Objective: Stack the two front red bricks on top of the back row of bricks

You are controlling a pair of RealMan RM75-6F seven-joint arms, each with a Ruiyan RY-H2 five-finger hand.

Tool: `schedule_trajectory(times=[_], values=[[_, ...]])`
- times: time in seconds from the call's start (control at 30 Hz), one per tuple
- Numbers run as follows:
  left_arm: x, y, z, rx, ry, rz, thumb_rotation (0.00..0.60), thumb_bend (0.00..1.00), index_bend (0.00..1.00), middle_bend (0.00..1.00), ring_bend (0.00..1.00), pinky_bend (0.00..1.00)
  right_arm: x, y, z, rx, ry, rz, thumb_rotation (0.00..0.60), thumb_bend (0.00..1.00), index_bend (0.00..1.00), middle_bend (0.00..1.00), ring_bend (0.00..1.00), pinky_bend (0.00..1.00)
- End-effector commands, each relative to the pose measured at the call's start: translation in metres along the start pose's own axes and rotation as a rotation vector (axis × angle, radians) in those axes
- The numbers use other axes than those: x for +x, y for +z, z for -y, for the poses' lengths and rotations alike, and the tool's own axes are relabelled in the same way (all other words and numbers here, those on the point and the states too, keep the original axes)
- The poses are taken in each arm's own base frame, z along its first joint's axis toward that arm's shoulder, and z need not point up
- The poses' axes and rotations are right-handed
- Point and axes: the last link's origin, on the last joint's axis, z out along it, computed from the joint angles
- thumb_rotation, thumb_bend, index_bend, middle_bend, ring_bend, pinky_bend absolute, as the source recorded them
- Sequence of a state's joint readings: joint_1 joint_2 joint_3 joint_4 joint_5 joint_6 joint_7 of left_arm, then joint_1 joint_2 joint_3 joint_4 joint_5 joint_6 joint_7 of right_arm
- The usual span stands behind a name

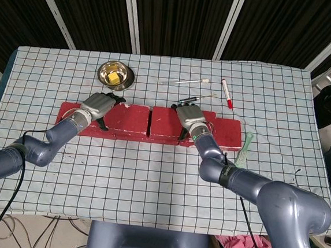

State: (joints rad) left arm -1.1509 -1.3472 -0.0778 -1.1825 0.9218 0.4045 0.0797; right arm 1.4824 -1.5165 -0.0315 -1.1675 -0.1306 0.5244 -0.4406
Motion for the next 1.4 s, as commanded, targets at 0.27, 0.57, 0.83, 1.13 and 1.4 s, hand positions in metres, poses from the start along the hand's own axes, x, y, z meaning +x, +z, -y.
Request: schedule_trajectory(times=[0.27, 0.57, 0.83, 1.13, 1.4], values=[[0.0003, -0.0011, -0.0029, -0.001, -0.003, -0.002, 0.6, 0.0, 0.1, 0.14, 0.07, 0.19, -0.0007, -0.0011, 0.001, 0.003, -0.005, 0.001, 0.6, 0.0, 0.09, 0.1, 0.06, 0.11], [0.0008, -0.0019, -0.0015, 0.01, -0.003, -0.005, 0.6, 0.0, 0.1, 0.14, 0.07, 0.19, -0.0029, -0.0003, 0.0014, -0.002, -0.01, 0.005, 0.6, 0.0, 0.07, 0.09, 0.05, 0.11], [0.0022, -0.0028, -0.0009, 0.015, -0.003, -0.009, 0.6, 0.0, 0.1, 0.14, 0.07, 0.18, -0.0031, -0.0008, 0.0028, -0.006, -0.011, 0.003, 0.6, 0.0, 0.07, 0.08, 0.03, 0.11], [0.0023, -0.0035, 0.0012, 0.024, -0.002, -0.009, 0.6, 0.0, 0.09, 0.13, 0.07, 0.18, -0.003, -0.0011, 0.0049, -0.009, -0.013, -0.002, 0.6, 0.0, 0.05, 0.07, 0.02, 0.11], [0.0023, -0.0036, 0.0016, 0.027, -0.001, -0.011, 0.6, 0.0, 0.09, 0.13, 0.07, 0.18, -0.0039, -0.0006, 0.0059, -0.017, -0.019, -0.005, 0.6, 0.0, 0.04, 0.06, 0.02, 0.11]])
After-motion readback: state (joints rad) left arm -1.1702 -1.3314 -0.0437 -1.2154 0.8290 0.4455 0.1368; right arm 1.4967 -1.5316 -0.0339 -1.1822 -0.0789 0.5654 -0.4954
